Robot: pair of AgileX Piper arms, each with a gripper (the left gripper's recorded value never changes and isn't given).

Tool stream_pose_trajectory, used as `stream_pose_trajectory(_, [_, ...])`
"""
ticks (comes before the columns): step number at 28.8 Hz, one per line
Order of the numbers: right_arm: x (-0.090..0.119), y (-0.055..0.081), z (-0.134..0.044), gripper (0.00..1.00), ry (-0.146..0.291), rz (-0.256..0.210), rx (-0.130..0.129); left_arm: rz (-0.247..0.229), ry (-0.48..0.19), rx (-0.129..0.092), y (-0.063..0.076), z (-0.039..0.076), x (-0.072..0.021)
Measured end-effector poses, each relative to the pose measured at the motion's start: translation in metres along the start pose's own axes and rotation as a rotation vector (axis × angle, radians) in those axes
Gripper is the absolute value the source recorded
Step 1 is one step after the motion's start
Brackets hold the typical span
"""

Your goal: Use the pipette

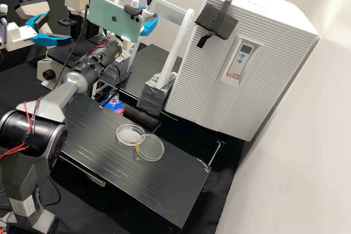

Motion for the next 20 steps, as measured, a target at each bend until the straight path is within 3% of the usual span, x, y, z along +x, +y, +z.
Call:
stream_pose_trajectory(2, [-0.007,-0.007,0.001,0.0,0.004,-0.004,0.003,-0.017,-0.013,-0.017,-0.004,0.0,0.0011])
stream_pose_trajectory(5, [-0.013,-0.017,0.004,0.0,-0.001,-0.023,0.0,-0.037,-0.025,-0.011,-0.01,0.001,0.003])
stream_pose_trajectory(13, [-0.033,-0.049,0.021,0.0,-0.038,-0.102,-0.014,-0.102,-0.06,-0.028,-0.031,0.011,0.0063])
stream_pose_trajectory(17, [-0.039,-0.052,0.025,0.0,-0.041,-0.1,-0.021,-0.163,-0.071,-0.038,-0.049,0.016,0.0011])
stream_pose_trajectory(20, [-0.041,-0.052,0.026,0.0,-0.036,-0.07,-0.023,-0.203,-0.08,-0.043,-0.06,0.019,-0.0039])
